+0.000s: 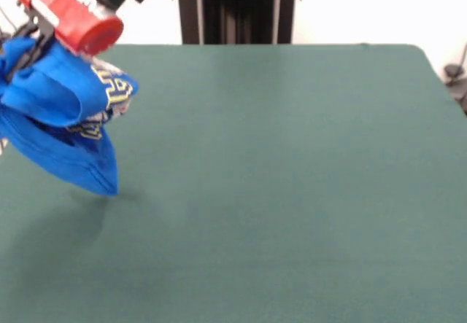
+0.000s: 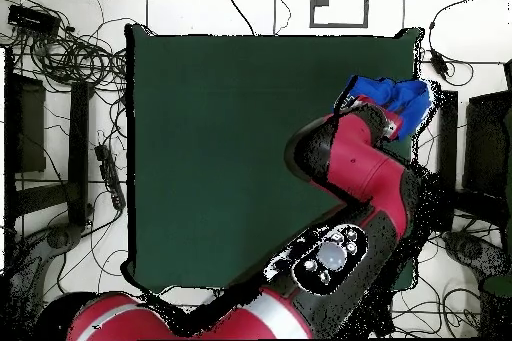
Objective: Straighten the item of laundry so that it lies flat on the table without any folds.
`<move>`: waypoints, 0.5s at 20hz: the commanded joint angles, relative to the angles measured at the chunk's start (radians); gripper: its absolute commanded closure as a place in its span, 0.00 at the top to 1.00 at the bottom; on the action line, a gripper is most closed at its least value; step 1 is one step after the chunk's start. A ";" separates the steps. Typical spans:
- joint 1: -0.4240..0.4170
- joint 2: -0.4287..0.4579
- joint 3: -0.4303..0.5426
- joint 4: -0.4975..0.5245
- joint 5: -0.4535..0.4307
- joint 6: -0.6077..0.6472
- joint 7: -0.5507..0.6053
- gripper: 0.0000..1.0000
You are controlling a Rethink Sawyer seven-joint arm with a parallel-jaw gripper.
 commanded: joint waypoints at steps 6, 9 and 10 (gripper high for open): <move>0.340 0.291 -0.435 0.103 0.282 0.055 0.350 0.00; 0.374 0.271 -0.413 0.095 0.311 0.236 0.396 0.00; 0.379 0.261 -0.401 0.096 0.318 0.262 0.400 0.00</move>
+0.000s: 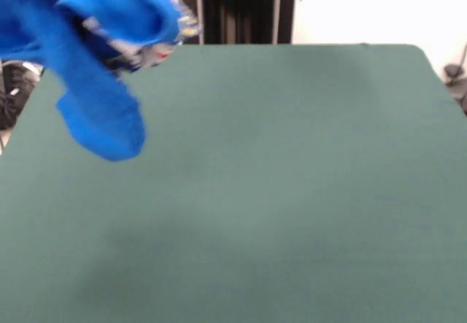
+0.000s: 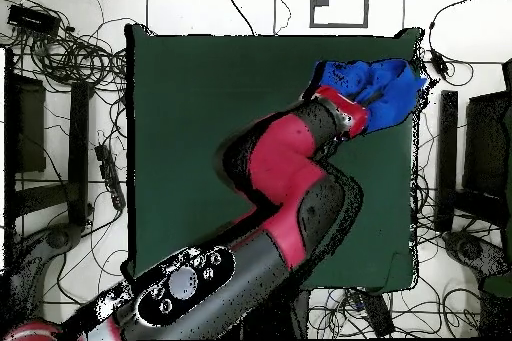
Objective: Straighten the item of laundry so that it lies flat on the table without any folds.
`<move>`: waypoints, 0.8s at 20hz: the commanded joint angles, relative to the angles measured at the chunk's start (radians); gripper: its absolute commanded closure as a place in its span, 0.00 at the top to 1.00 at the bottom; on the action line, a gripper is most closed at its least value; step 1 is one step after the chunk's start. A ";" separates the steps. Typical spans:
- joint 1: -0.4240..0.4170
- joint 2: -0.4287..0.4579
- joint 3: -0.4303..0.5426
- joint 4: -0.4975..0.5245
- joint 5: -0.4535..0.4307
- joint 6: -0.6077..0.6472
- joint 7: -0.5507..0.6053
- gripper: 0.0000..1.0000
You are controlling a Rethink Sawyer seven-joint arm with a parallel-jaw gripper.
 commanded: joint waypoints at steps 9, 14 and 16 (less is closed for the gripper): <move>0.091 -0.013 0.164 0.097 0.162 0.317 0.406 0.00; 0.043 -0.080 0.324 0.136 0.178 0.258 0.399 0.00; 0.002 -0.130 0.423 0.159 0.182 0.233 0.374 0.00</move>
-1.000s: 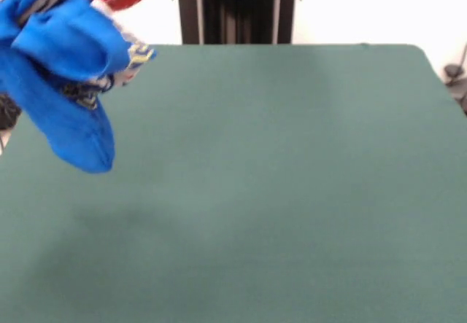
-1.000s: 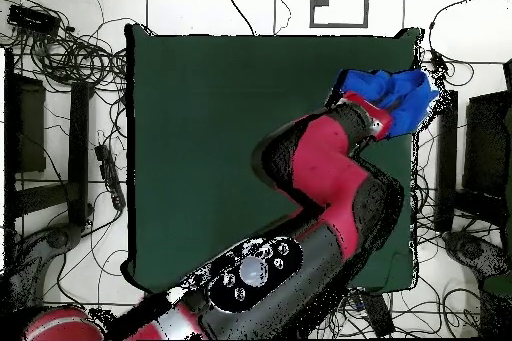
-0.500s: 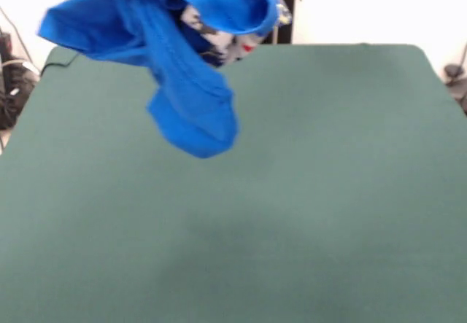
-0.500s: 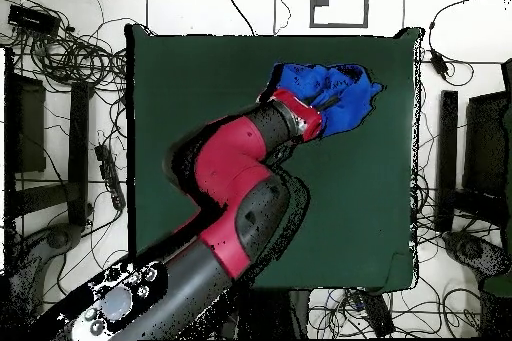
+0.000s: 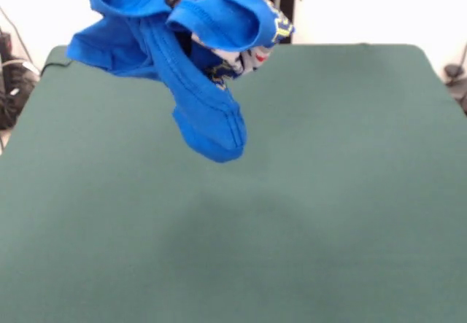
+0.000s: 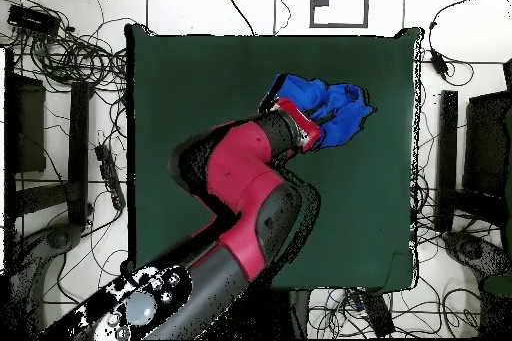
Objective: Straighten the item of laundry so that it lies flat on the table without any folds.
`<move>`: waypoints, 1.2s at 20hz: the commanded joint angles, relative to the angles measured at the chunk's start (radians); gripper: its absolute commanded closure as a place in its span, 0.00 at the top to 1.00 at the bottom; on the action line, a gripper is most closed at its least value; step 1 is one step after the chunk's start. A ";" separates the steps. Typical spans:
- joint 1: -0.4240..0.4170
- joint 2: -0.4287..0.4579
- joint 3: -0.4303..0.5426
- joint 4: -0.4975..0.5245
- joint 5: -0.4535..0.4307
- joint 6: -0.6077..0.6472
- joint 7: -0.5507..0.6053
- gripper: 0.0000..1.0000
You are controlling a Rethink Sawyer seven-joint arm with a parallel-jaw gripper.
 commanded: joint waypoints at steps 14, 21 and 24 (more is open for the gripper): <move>-0.326 -0.285 0.784 0.245 0.026 -0.015 0.136 0.00; -0.378 -0.314 0.882 0.292 -0.007 -0.148 0.154 0.00; -0.357 -0.296 0.858 0.293 -0.058 -0.295 0.208 0.00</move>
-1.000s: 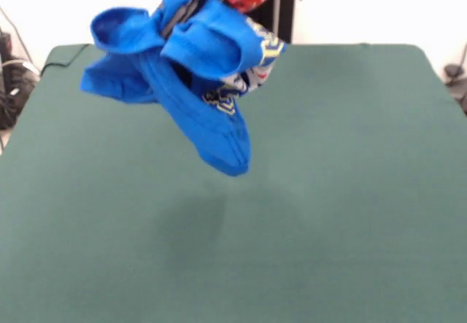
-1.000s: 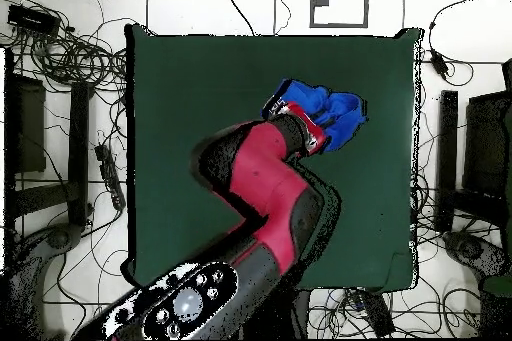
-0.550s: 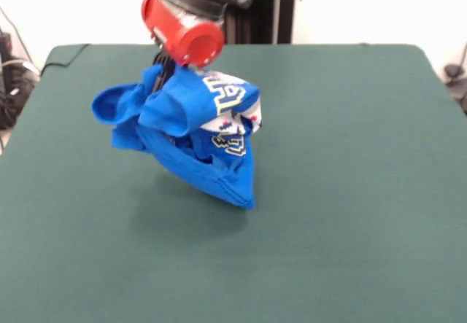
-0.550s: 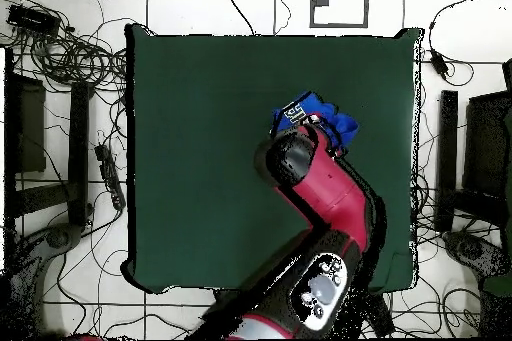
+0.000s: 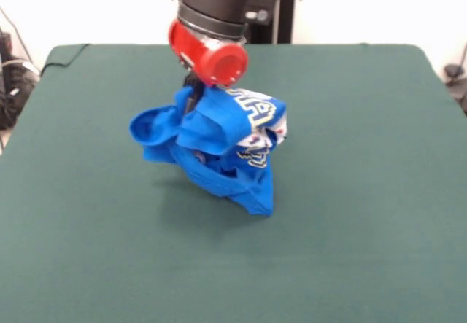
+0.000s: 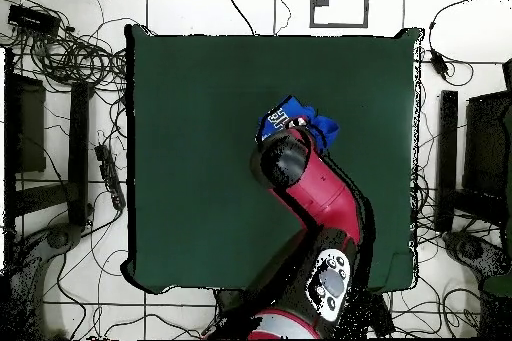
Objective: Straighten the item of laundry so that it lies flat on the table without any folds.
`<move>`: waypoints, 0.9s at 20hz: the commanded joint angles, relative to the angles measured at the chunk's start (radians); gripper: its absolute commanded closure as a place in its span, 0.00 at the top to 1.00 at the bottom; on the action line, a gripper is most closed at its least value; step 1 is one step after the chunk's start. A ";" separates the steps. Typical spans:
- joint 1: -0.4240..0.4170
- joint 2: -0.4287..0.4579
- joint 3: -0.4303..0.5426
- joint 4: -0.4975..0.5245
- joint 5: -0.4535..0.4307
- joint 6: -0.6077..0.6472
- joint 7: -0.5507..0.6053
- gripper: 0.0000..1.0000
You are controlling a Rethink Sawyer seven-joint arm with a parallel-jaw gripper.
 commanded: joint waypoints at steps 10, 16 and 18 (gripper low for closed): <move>0.259 0.201 -0.088 0.135 0.049 -0.673 0.225 0.00; 0.293 0.259 -0.070 0.156 0.169 -0.810 0.219 0.00; 0.295 0.275 -0.055 0.166 0.184 -0.877 0.247 0.00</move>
